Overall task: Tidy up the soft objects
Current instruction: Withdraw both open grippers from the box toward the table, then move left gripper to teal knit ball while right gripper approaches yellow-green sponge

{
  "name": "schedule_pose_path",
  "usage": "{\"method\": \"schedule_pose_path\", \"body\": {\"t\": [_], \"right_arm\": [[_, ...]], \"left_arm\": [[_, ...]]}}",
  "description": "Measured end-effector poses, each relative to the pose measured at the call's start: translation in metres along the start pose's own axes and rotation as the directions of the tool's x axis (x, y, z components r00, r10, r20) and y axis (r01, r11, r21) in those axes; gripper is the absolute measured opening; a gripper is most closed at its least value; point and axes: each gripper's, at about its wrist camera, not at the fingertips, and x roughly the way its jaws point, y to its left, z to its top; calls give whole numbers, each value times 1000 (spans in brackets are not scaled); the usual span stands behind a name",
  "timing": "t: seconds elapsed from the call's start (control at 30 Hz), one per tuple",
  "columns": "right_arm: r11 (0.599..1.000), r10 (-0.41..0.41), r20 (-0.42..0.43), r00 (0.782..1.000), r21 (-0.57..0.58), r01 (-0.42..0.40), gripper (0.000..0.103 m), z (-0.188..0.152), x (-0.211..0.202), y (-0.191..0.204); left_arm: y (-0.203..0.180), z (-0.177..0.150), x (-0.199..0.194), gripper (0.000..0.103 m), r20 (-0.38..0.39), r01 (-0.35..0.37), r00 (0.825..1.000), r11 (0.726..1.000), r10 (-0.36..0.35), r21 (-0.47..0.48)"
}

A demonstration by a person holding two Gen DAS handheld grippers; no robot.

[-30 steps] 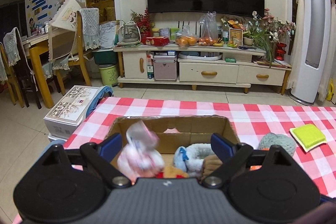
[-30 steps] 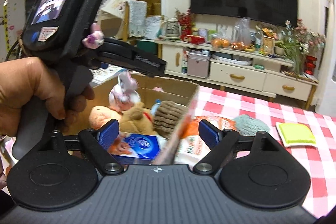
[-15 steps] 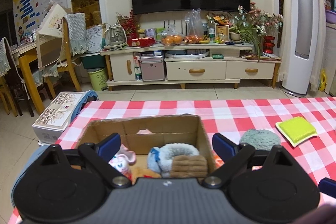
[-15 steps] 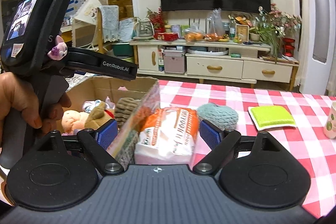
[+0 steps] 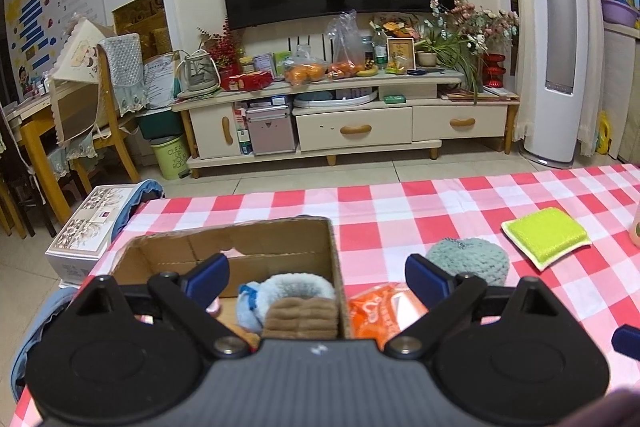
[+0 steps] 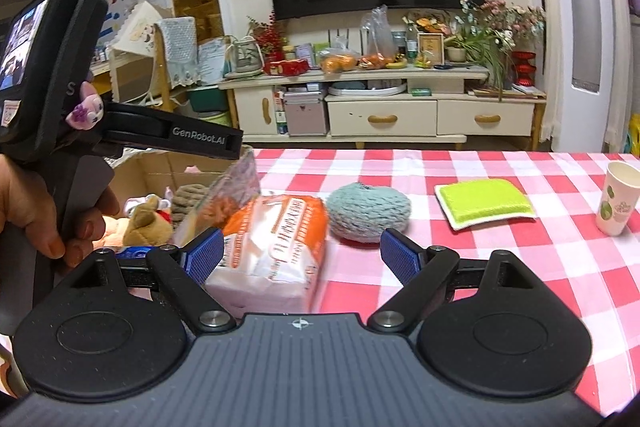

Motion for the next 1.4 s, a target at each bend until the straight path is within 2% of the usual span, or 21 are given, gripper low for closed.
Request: {"method": "schedule_pose_path", "body": {"t": [0.47, 0.73, 0.9, 1.1, 1.27, 1.4], "right_arm": [[993, -68, -2, 998, 95, 68, 103, -7, -1, -25], [974, -167, -2, 986, 152, 165, 103, -14, 4, -56], [955, -213, -17, 977, 208, 212, 103, -17, 15, -86], [926, -194, -49, 980, 321, 199, 103, -16, 38, -128], [924, -193, -42, 980, 329, 196, 103, -7, 61, -153], [928, -184, -31, 982, 323, 184, 103, 4, 82, -166]], "left_arm": [[-29, -1, 6, 95, -5, 8, 1000, 998, -8, 57], [-46, -2, 8, 95, -6, 39, 999, 997, -39, 72], [-59, -4, 11, 95, -17, 85, 996, 994, -84, 71], [-81, -7, 22, 95, -45, 138, 990, 988, -135, 69], [-101, -7, 35, 95, -74, 177, 982, 982, -172, 72], [-115, -5, 51, 95, -92, 179, 981, 981, -172, 80]]}}
